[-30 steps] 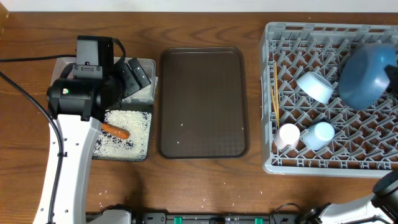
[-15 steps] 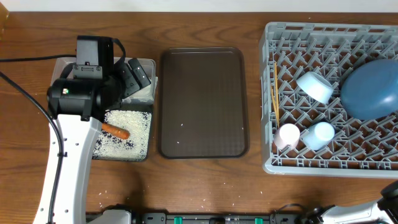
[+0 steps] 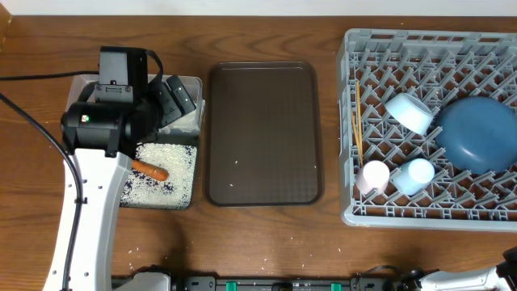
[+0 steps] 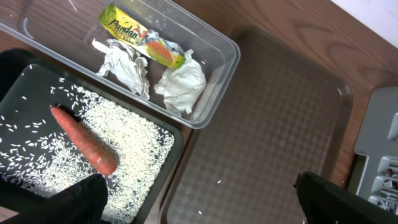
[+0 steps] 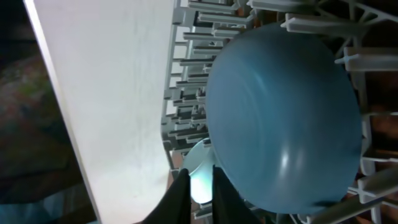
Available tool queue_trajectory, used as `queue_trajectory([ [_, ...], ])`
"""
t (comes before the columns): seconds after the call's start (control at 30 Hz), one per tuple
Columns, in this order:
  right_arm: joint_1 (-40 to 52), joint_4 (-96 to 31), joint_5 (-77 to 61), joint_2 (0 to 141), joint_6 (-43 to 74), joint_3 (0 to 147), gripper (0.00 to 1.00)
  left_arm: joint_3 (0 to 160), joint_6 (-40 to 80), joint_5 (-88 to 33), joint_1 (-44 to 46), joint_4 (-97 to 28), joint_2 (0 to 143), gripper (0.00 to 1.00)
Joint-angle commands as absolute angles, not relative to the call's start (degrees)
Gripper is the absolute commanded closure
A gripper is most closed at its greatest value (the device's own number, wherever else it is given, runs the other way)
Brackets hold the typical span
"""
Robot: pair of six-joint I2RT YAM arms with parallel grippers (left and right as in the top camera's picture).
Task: Sort waste into correct bins and load items into the dishwasher rack
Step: 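Open the right gripper, release the plate, and lift away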
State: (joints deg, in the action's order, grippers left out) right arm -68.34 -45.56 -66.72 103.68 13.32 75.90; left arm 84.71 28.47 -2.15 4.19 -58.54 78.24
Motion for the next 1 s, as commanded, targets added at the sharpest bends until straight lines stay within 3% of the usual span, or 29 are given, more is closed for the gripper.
queue_trajectory([
  [0.0,-69.2,-44.7,-67.7,104.0,13.5,76.1,0.83,84.5,28.1,-1.2,3.9,-58.7,78.3,0.01],
  [0.3,-62.3,-42.9,-67.9,103.4,13.6,77.3,0.74,84.5,28.1,-1.2,3.9,-58.7,78.3,0.01],
  [0.5,-50.5,-43.1,-66.8,102.0,9.5,84.1,0.67,84.5,28.1,-1.2,3.9,-58.7,78.3,0.01],
  [0.7,-37.9,-44.0,-56.9,98.7,7.9,90.9,0.63,84.5,28.1,-1.2,3.9,-58.7,78.3,0.01],
  [0.77,-33.1,-45.6,-47.1,96.8,7.6,92.5,0.61,84.5,28.1,-1.2,3.9,-58.7,78.3,0.01],
  [0.87,-24.6,-49.2,-21.9,93.7,5.5,93.6,0.59,84.5,28.1,-1.2,3.9,-58.7,78.3,0.01],
  [0.97,-16.3,-50.2,-0.4,91.8,2.2,93.6,0.46,84.5,28.1,-1.2,3.9,-58.7,78.3,0.01],
])
